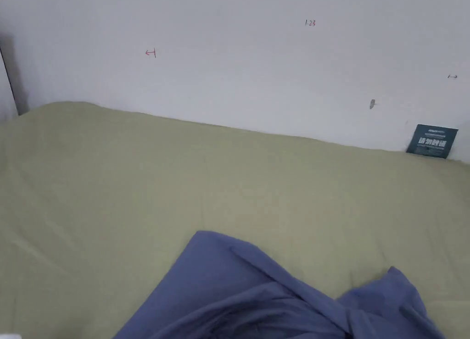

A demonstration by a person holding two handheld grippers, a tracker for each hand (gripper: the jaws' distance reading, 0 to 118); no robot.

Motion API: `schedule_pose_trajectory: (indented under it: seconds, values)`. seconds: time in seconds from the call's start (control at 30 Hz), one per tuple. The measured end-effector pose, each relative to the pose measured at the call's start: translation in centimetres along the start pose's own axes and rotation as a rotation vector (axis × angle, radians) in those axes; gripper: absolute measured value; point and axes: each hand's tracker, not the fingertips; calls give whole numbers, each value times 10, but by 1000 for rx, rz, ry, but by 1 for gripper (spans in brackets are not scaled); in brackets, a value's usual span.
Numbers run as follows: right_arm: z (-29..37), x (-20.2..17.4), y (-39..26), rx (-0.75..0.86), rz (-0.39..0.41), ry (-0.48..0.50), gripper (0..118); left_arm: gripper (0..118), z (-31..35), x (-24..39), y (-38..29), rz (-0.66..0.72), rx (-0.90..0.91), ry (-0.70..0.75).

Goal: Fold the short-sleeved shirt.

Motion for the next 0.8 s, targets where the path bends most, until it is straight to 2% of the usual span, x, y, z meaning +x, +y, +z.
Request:
schedule_pose_trajectory:
  seconds: [0.17,0.27,0.33,0.37,0.4,0.43,0.47,0.5,0.53,0.6,0.7,0.73,0.77,0.8]
  values:
    - [-13,7,-30,-48,-39,-16,2,2,-23,-11,-29,49,-61,2]
    - [-24,14,-43,-71,-26,-49,2,2,-30,-11,-38,65,-95,-5]
    - [-26,19,-47,-76,-63,-39,2,3,-31,-10,-41,69,-96,-11]
    - [-26,22,-48,-73,-84,-18,4,9,-29,-9,-39,71,-92,-8]
    - [-22,23,-48,-86,-102,-18,13,23,-26,-7,-37,72,-84,-3]
    - [-16,23,-47,-85,-108,-23,30,48,-25,-11,-34,67,-81,22]
    - [-10,24,-46,-87,-104,-22,64,83,-18,-9,-30,58,-76,60]
    - [-2,23,-44,-81,-95,-21,90,94,-11,-7,-26,45,-64,58]
    - [10,19,-41,-40,-68,-39,102,94,1,-5,-20,19,-17,57]
    - [35,10,-33,44,-5,-38,99,93,26,18,-6,-14,78,33]
    - [60,-8,-20,122,22,-32,99,91,52,53,19,-112,206,54]
    - [64,-13,-18,140,22,-17,94,86,55,64,26,-146,242,56]
    - [67,-20,-16,155,36,-13,71,65,55,76,33,-184,279,55]
    - [69,-25,-14,168,49,-8,41,39,56,86,38,-201,307,67]
